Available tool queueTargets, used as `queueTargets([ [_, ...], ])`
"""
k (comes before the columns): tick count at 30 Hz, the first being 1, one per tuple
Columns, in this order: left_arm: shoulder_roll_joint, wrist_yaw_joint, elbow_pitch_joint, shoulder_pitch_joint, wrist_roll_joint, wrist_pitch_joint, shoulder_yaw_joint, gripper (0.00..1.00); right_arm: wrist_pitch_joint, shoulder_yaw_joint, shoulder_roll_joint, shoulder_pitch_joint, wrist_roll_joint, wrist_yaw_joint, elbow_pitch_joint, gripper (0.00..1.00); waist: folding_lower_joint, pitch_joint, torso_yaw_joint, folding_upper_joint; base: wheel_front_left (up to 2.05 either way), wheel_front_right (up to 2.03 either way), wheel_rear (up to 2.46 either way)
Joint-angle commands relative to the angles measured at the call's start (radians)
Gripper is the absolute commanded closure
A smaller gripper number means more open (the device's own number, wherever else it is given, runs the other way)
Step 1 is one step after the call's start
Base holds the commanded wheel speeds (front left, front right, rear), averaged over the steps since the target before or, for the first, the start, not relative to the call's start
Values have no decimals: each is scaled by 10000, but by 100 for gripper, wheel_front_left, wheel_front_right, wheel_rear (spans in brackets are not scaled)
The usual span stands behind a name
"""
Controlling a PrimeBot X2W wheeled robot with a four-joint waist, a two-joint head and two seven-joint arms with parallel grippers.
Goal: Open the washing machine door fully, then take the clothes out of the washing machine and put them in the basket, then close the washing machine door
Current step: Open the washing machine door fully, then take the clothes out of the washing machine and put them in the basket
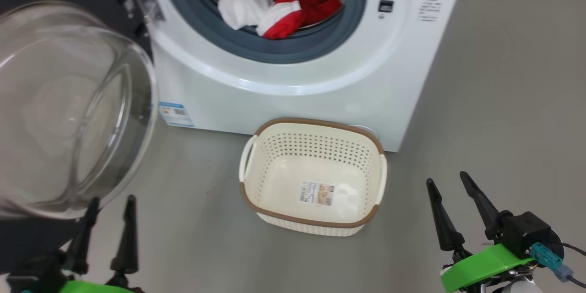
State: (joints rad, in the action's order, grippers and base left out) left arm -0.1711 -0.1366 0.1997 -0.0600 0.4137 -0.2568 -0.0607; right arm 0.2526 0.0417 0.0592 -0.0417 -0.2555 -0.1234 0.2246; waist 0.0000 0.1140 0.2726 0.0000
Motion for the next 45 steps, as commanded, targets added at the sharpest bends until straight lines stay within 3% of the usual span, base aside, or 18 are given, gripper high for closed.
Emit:
queueTargets([
  [1,-353,60,-377,-64,39,-49,-113,0,92,148,18,13,-91,-73,-291,0,0,1,-389,0,0,0,0],
  [22,-531,60,-1163,25,213,-49,1061,0,92,-1131,-66,336,-153,-73,-746,0,0,247,-2325,0,0,0,0],
  [45,-614,59,-1261,-148,694,-49,1082,0,92,-1397,-88,362,-231,-73,-894,0,0,363,-2302,0,0,0,0],
])
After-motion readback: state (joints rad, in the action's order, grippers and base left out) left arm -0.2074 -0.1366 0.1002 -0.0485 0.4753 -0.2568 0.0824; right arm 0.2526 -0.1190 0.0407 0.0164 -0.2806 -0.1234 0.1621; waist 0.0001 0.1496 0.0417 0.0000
